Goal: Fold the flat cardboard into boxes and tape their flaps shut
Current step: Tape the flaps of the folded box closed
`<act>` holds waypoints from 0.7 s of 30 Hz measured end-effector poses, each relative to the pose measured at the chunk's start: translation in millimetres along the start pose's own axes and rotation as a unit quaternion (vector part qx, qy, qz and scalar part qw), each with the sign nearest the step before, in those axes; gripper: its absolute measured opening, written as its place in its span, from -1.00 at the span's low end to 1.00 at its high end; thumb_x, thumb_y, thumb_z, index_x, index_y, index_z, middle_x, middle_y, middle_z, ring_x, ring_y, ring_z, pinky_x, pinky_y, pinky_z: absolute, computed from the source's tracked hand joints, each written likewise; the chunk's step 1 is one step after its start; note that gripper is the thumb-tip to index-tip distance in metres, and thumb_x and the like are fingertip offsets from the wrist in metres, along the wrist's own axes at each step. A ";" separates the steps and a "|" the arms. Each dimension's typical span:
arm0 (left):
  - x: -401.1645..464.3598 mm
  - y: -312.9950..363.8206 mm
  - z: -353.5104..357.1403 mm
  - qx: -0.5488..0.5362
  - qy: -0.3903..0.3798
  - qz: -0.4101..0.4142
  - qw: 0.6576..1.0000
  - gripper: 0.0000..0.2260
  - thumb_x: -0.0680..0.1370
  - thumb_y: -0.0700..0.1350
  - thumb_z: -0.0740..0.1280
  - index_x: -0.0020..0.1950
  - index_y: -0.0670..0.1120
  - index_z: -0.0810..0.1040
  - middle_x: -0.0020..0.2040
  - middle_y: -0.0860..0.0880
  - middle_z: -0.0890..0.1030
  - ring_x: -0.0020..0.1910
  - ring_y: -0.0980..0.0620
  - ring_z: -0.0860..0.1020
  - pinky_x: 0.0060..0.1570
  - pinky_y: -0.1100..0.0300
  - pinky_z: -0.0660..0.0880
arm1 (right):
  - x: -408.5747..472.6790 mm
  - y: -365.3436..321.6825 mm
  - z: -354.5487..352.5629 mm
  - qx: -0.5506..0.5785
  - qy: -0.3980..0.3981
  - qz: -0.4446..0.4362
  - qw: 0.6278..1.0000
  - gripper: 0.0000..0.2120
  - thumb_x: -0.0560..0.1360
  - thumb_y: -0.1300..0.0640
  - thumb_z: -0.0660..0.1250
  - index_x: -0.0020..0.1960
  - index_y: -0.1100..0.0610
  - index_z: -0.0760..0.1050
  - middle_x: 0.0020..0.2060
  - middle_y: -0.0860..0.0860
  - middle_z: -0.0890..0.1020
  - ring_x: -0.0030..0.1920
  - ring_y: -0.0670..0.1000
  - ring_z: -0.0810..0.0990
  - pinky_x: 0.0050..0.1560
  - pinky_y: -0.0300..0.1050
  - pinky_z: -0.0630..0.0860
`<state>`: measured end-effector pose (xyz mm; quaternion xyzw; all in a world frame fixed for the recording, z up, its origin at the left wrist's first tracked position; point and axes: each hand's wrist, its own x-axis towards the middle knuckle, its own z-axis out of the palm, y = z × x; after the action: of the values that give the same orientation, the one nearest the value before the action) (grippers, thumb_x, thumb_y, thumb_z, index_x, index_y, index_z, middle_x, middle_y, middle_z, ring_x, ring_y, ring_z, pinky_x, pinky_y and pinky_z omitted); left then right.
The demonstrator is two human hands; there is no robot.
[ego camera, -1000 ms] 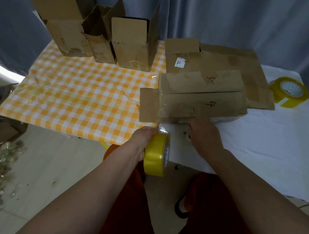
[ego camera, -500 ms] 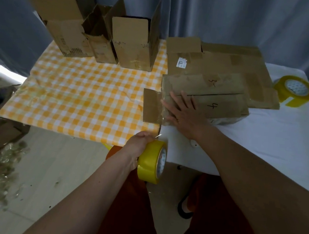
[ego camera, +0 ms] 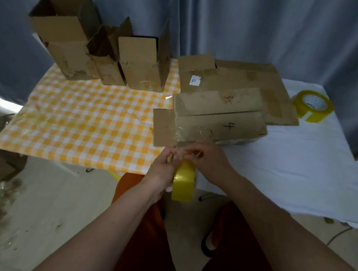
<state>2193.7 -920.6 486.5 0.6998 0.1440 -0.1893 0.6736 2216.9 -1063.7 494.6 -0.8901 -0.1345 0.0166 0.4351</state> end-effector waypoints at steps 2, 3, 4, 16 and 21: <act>-3.5 0.2 3.7 0.002 -0.012 0.003 1.000 -0.81 0.62 -0.08 0.26 -0.20 0.09 0.49 -0.16 -0.10 0.55 -0.25 -0.06 0.48 -0.29 0.05 0.39 | -3.8 -2.2 -7.1 0.003 0.002 0.003 1.000 -0.86 0.43 0.18 0.43 -0.02 0.14 0.67 -0.24 -0.01 0.60 -0.26 -0.16 0.46 -0.18 -0.25 0.38; -4.8 0.4 4.7 0.003 -0.015 0.006 1.000 -0.82 0.62 -0.10 0.26 -0.18 0.07 0.49 -0.19 -0.10 0.55 -0.27 -0.05 0.49 -0.33 0.09 0.39 | -5.8 -2.8 -10.2 -0.015 -0.010 0.002 1.000 -0.87 0.43 0.17 0.43 -0.04 0.13 0.67 -0.25 0.05 0.59 -0.23 -0.07 0.47 -0.15 -0.13 0.39; -5.6 0.7 5.9 0.005 -0.020 0.011 1.000 -0.84 0.62 -0.12 0.26 -0.15 0.05 0.49 -0.20 -0.10 0.55 -0.29 -0.05 0.49 -0.35 0.12 0.39 | -7.4 -2.9 -12.9 -0.035 -0.020 0.002 0.999 -0.89 0.43 0.16 0.43 -0.06 0.14 0.68 -0.25 0.09 0.59 -0.20 0.00 0.47 -0.14 -0.05 0.39; 4.5 14.2 48.3 0.095 -0.064 0.117 0.986 -0.89 0.55 -0.24 0.35 -0.10 -0.03 0.56 -0.51 0.07 0.37 -0.51 0.09 0.27 -0.43 0.19 0.23 | -32.8 24.9 -57.5 -0.028 0.040 0.048 0.998 -0.93 0.44 0.19 0.41 -0.17 0.20 0.62 -0.30 -0.09 0.45 -0.26 -0.17 0.39 -0.22 -0.27 0.32; 11.9 20.9 89.4 0.066 -0.063 0.082 0.992 -0.86 0.51 -0.21 0.41 -0.23 -0.05 0.55 -0.28 -0.18 0.55 -0.32 -0.05 0.48 -0.25 0.05 0.43 | -52.5 38.2 -83.1 -0.023 0.117 0.109 0.987 -0.88 0.40 0.20 0.47 -0.06 0.17 0.68 -0.23 -0.02 0.65 -0.23 -0.13 0.54 -0.08 -0.28 0.44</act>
<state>2207.4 -1011.4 497.7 0.7388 0.0308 -0.1857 0.6471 2187.2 -1163.4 511.8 -0.9048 0.0147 -0.0439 0.4233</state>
